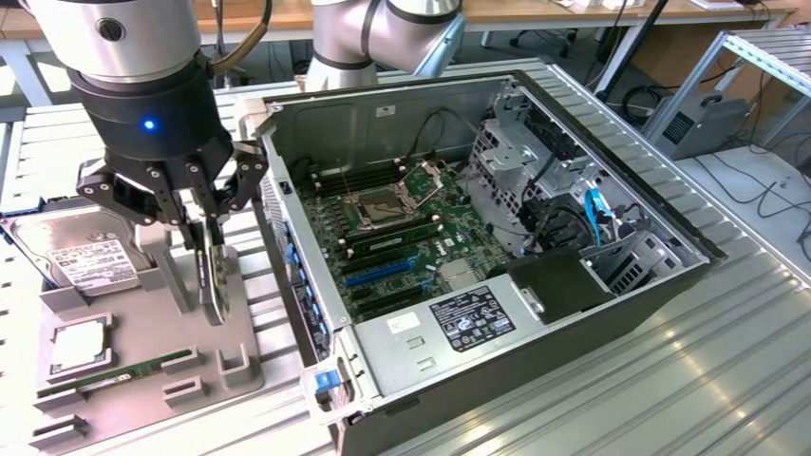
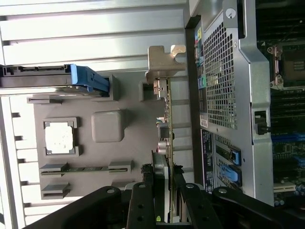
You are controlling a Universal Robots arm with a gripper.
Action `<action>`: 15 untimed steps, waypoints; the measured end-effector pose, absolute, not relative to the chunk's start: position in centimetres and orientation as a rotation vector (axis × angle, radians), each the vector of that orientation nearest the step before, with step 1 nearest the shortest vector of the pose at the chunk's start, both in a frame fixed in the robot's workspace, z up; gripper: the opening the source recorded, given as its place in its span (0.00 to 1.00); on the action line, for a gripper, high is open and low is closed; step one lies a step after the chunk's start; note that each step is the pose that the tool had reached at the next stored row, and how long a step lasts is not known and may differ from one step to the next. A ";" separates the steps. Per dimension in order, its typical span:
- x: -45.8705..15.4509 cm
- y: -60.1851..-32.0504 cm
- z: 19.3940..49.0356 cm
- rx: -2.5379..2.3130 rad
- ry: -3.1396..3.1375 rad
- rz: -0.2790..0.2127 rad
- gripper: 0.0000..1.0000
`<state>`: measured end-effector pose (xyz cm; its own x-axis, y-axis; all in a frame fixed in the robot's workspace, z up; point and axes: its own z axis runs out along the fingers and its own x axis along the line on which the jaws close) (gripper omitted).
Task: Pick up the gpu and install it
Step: 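Pick up the gpu and move the gpu toward the slot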
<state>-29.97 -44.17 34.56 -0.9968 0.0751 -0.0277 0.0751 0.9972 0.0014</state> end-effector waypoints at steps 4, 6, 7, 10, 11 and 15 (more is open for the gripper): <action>-30.0 -44.2 34.7 0.117 3.112 0.001 0.27; -30.0 -44.2 34.8 0.117 3.112 0.001 0.27; -30.0 -44.2 34.8 0.117 3.112 0.001 0.27; -30.0 -44.2 34.9 0.117 3.112 0.001 0.27; -30.0 -44.2 34.9 0.117 3.112 0.001 0.27; -30.0 -44.2 35.0 0.117 3.112 0.001 0.27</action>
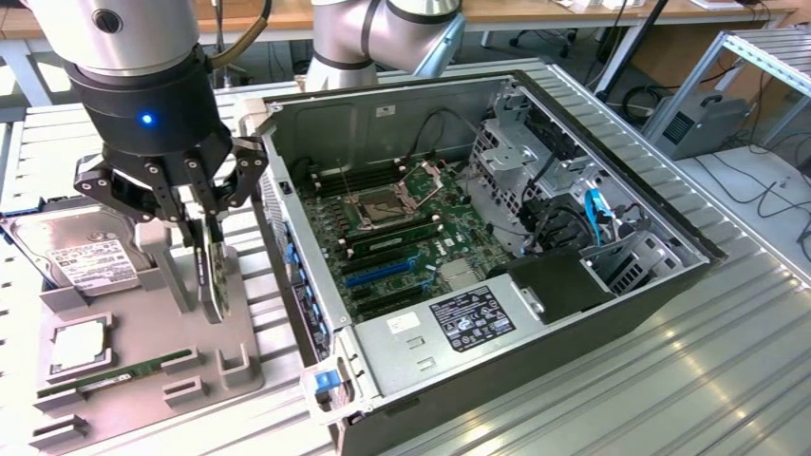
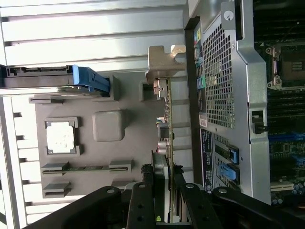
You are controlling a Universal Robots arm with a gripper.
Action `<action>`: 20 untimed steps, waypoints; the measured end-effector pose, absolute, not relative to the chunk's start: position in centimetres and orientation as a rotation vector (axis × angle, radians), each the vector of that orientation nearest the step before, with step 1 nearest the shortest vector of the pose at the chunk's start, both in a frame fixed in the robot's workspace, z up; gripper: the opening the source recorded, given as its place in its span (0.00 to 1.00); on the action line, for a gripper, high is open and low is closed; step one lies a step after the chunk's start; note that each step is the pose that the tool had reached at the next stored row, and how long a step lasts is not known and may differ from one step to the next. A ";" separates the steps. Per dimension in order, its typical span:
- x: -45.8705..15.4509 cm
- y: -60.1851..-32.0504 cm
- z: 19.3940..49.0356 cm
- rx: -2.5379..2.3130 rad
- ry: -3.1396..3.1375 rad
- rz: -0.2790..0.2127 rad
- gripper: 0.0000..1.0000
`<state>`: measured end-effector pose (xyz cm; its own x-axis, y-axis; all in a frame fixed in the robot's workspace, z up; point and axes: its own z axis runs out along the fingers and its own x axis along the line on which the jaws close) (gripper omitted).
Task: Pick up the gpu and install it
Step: 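Pick up the gpu and move the gpu toward the slot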
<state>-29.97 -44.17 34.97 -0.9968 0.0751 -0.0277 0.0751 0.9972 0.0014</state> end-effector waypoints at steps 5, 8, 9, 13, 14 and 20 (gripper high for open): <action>-30.0 -44.2 35.1 0.117 3.112 0.000 0.27; -30.0 -44.2 35.2 0.117 3.112 0.001 0.27; -30.0 -44.2 35.2 0.117 3.112 0.001 0.27; -30.0 -44.2 35.3 0.117 3.112 0.001 0.27; -30.0 -44.2 35.3 0.117 3.112 0.001 0.27; -30.0 -44.2 35.4 0.117 3.112 0.001 0.27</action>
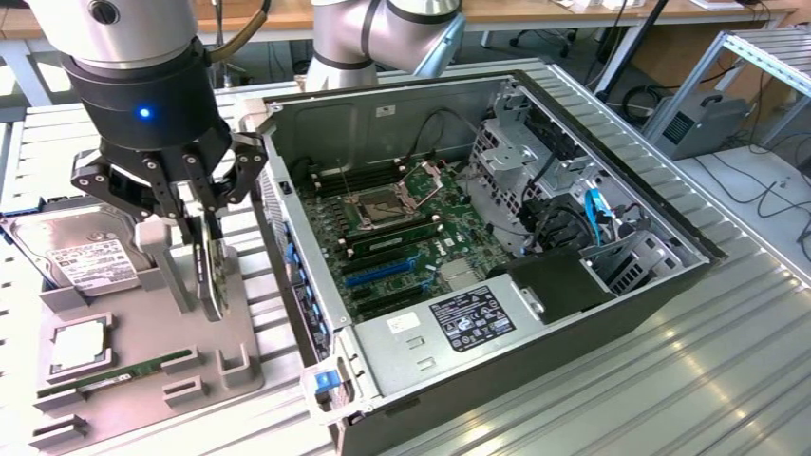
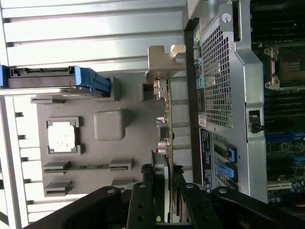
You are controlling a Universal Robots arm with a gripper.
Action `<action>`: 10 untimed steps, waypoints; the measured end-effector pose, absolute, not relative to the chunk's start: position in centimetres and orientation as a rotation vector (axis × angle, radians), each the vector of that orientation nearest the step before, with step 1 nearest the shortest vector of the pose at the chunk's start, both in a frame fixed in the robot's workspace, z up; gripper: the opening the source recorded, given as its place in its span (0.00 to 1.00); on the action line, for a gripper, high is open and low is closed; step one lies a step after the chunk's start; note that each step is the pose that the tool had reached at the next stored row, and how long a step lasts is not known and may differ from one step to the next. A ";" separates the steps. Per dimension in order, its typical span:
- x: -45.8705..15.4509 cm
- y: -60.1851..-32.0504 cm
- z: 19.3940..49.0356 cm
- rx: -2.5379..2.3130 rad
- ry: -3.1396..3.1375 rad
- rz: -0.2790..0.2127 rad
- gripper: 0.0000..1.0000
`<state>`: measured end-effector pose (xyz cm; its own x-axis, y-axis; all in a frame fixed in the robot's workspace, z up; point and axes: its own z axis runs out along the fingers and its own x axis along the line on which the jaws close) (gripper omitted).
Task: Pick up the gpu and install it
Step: 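Pick up the gpu and move the gpu toward the slot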
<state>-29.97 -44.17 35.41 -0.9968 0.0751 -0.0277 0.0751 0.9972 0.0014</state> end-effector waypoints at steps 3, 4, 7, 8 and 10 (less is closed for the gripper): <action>-30.0 -44.2 35.5 0.117 3.112 0.000 0.27; -30.0 -44.2 35.5 0.117 3.112 0.000 0.27; -30.0 -44.2 35.5 0.117 3.112 0.001 0.27; -30.0 -44.2 35.6 0.117 3.112 0.001 0.27; -30.0 -44.2 35.6 0.117 3.112 0.000 0.27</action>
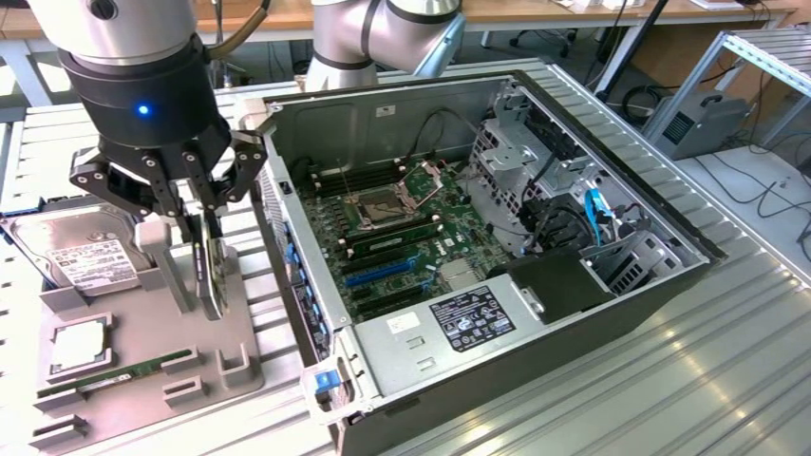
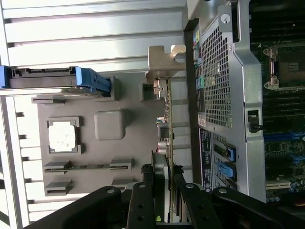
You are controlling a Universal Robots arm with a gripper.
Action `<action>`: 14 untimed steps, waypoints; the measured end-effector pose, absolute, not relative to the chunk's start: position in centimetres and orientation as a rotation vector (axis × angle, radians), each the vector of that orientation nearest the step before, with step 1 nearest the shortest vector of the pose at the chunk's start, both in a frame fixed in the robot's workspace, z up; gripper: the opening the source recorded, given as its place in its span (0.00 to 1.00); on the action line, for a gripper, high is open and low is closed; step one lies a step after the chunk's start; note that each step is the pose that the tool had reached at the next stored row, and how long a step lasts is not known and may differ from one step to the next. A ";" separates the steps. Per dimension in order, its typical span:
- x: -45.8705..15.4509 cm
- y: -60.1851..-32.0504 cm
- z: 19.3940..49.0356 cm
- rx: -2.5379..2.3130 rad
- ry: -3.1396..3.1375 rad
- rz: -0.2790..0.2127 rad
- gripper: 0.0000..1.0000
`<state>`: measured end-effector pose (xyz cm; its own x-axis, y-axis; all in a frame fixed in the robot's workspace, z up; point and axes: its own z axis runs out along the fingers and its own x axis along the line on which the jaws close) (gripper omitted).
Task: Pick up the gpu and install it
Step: 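Pick up the gpu and move the gpu toward the slot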
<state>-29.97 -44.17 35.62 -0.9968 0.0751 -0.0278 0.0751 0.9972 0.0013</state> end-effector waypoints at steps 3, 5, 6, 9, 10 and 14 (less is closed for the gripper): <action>-30.0 -44.2 35.7 0.117 3.112 0.000 0.27; -30.0 -44.2 35.7 0.117 3.112 0.000 0.27; -30.0 -44.2 35.8 0.117 3.112 0.000 0.27; -30.0 -44.2 35.8 0.117 3.112 0.000 0.27; -30.0 -44.2 35.8 0.117 3.112 0.000 0.27; -30.0 -44.2 35.9 0.117 3.112 0.000 0.27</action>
